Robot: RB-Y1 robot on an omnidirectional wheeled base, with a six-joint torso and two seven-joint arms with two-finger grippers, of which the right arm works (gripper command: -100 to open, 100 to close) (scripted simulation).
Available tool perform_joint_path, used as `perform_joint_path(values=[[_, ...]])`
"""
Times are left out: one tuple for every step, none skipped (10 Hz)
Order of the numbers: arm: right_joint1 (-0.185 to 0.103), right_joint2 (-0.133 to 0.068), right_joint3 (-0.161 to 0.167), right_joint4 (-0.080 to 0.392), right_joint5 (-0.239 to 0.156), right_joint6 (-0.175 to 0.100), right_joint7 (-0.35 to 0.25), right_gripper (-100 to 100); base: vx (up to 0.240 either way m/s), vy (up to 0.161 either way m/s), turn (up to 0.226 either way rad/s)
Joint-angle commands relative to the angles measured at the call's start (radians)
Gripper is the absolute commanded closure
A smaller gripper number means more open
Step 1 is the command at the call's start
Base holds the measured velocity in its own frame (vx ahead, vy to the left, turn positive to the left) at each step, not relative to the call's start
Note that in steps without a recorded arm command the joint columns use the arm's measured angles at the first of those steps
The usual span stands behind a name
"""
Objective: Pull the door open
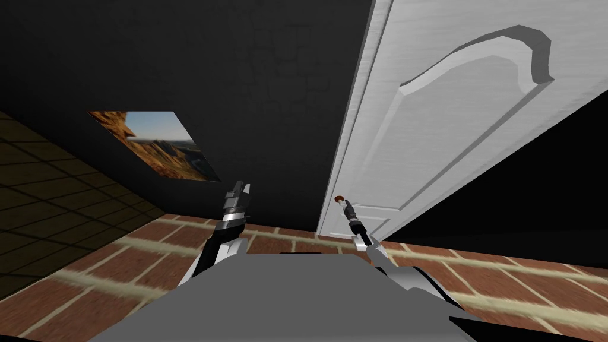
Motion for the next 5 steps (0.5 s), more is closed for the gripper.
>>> perform_joint_path(values=[[0.000,0.000,0.000,0.000,0.000,0.000,0.000,-100,0.061,0.004,0.021],[0.000,0.000,0.000,0.000,0.000,0.000,0.000,100,-0.008,-0.001,-0.018],[0.000,0.000,0.000,0.000,0.000,0.000,0.000,100,-0.022,-0.002,-0.006],[0.000,0.000,0.000,0.000,0.000,0.000,0.000,100,-0.016,-0.005,0.009],[0.000,0.000,0.000,0.000,0.000,0.000,0.000,100,-0.010,-0.003,0.004]])
